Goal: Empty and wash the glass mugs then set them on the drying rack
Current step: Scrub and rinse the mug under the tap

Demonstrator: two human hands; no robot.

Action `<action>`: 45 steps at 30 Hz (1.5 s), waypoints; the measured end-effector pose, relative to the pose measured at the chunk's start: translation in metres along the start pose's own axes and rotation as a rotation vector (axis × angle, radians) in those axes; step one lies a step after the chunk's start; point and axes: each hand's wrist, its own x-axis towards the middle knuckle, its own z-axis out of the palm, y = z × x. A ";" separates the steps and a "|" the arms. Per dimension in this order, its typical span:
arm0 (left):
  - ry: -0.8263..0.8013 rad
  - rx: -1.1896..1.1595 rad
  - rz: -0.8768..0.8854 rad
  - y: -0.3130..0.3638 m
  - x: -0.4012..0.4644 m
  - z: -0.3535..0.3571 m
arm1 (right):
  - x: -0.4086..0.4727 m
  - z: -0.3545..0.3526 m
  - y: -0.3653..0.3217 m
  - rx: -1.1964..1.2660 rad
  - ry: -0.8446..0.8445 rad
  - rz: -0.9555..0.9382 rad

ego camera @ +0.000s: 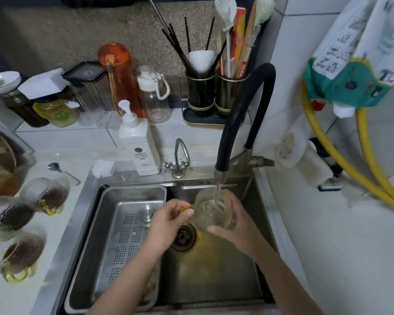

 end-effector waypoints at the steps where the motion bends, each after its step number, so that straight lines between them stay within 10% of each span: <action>1: 0.028 -0.019 -0.001 0.004 0.003 -0.002 | 0.005 0.000 -0.009 0.001 0.008 -0.006; 45: 0.073 -0.127 -0.040 -0.011 0.012 0.005 | 0.007 0.016 -0.002 0.174 0.110 0.012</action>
